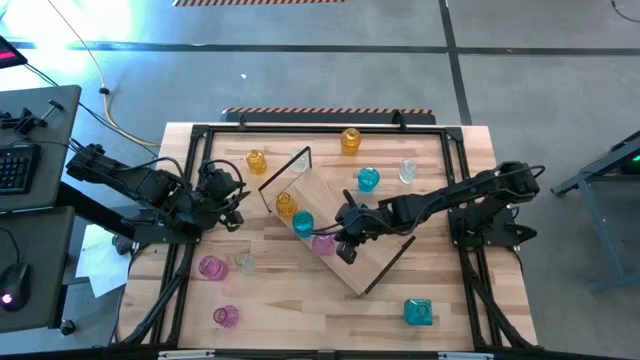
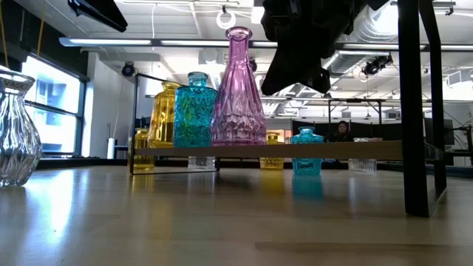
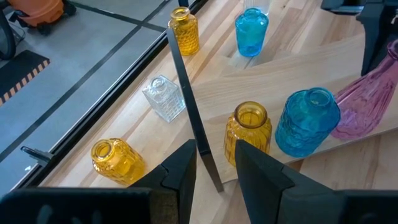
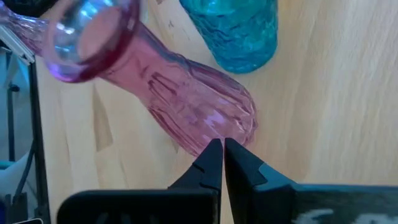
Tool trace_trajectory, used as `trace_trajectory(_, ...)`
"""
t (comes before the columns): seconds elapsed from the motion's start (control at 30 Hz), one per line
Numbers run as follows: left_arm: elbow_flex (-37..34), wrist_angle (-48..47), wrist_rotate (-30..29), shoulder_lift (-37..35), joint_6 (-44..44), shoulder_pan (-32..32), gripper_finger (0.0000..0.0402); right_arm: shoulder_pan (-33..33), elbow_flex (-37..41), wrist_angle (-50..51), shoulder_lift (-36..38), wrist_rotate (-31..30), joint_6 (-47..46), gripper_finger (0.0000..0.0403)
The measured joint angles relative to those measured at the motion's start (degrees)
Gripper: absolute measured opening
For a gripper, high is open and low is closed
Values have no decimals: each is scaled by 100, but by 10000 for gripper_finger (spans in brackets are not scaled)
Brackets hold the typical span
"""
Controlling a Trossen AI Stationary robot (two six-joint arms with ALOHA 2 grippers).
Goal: Sort vases onto shelf
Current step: Put the top right pink crystal vase on the shelf, then put the top left crystal vase on the shelf
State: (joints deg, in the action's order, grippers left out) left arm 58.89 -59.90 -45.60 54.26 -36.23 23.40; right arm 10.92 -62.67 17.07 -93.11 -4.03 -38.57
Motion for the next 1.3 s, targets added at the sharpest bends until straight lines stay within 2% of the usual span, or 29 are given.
trace_trajectory(0.47,0,0,-1,-1,2,0,104,1,0,-131,-1,109,38,0)
trace_trajectory(0.63,0,0,-3,0,96,0,104,-69,0,352,110,54,73,0)
trace_trajectory(0.8,0,-5,-2,0,250,0,104,-205,-206,1262,492,-507,258,0)
trace_trajectory(1.03,0,35,-8,0,245,-38,104,-364,-1271,2687,835,-1437,907,0)
trace_trajectory(1.13,2,192,-154,0,347,-111,104,-466,-1683,2980,833,-1715,1289,0)
trace_trajectory(1.3,0,693,-580,0,1062,-349,104,-778,-1981,2986,829,-1742,1963,0)
